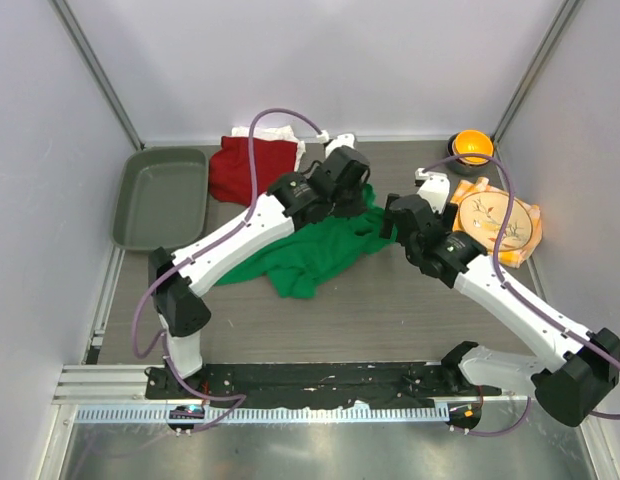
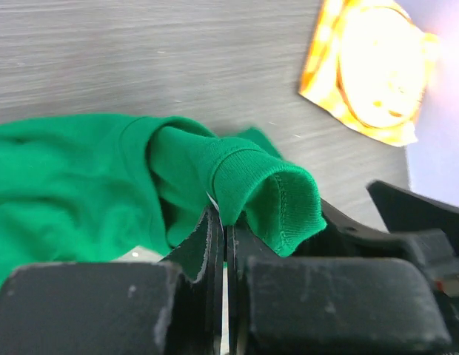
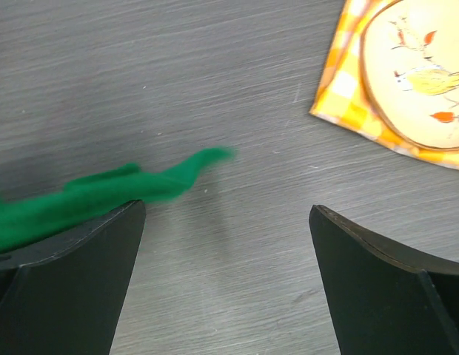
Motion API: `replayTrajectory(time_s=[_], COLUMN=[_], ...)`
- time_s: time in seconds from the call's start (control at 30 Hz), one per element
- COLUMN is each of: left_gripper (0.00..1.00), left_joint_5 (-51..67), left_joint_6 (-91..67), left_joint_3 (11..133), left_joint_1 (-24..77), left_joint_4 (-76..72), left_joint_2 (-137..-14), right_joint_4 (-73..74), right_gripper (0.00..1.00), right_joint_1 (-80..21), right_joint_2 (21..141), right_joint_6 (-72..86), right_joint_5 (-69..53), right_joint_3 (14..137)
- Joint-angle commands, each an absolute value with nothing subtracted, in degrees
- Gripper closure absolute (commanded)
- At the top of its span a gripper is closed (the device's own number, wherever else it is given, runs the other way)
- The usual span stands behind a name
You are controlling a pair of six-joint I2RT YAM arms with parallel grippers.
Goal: Fold and stack the t-shirts
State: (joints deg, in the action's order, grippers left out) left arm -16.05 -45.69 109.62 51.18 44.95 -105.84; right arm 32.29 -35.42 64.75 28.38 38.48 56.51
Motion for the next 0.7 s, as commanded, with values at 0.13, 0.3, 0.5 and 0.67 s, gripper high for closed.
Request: replayTrajectory(time_s=[0.13, 0.3, 0.5, 0.67], left_gripper=[1.0, 0.02, 0.0, 0.0], left_joint_5=[-15.8, -13.0, -17.8, -25.5], left_joint_6=[-52.6, -56.1, -56.2, -52.8], left_joint_3=[102.1, 95.4, 91.1, 90.0], left_joint_1=[59.7, 66.1, 68.9, 68.7], left_joint_4=[40.0, 32.8, 34.3, 42.2], left_joint_2=[-112.7, -117.8, -110.3, -100.1], right_joint_4=[42.0, 45.9, 45.3, 36.8], right_gripper=[0.0, 0.0, 0.0, 0.0], right_joint_1=[-35.6, -35.6, -35.2, -29.7], right_joint_2=[58.9, 57.2, 59.3, 65.5], right_joint_6=[30.9, 31.2, 32.0, 34.4], right_joint_5=[49.0, 51.9, 54.8, 46.2], right_joint_3=[61.2, 63.1, 60.9, 56.5])
